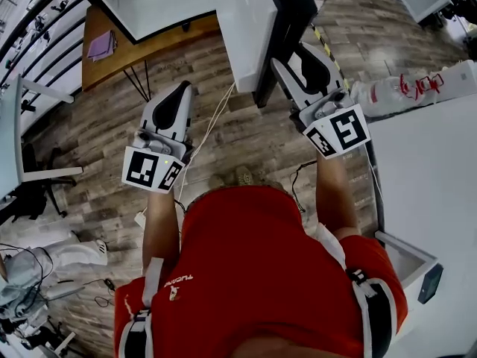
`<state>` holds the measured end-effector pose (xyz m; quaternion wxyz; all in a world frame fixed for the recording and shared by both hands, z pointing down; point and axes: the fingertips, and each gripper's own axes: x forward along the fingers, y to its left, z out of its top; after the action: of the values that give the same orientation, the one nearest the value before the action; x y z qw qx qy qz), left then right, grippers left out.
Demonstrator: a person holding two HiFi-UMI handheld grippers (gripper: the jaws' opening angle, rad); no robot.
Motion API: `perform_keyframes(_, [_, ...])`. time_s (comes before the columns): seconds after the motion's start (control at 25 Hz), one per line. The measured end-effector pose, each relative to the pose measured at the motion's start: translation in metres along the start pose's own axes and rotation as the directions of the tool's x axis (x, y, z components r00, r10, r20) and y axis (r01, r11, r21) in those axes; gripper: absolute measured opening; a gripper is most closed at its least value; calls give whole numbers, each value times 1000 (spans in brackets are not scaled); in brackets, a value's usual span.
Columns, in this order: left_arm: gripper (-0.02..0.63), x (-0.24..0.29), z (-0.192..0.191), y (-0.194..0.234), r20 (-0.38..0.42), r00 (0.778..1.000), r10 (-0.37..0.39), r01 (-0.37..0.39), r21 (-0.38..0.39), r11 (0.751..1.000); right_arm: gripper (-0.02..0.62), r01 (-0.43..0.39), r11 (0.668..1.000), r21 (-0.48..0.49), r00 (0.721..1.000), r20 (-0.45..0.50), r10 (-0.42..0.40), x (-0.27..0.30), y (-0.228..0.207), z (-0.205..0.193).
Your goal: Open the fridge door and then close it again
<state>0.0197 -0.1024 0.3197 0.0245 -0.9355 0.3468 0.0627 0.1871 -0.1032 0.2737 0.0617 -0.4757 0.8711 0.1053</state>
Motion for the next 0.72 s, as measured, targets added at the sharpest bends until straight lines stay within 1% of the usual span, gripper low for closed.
perform_keyframes(0.28, [9,-1,1,9,1,998,66,-66,9,998,212,-63,998,-13,998,24,63,27,25,0])
perform_keyframes(0.48, [9,-6,0,12,8,991,133,-133,22,991,230,-72,996,-57,996,50,75,43,48,-2])
perform_keyframes(0.52, [9,-8,0,14,10,989,146,-146,26,989,232,-75,995,-70,996,47,78,47,53,-4])
perform_keyframes(0.64, [9,-12,2,22,15,984,176,-177,35,984,242,-99,990,-102,995,-5,99,61,67,-16])
perform_keyframes(0.72, [9,-15,3,27,19,981,191,-192,37,981,252,-112,987,-115,994,-8,111,71,76,-19])
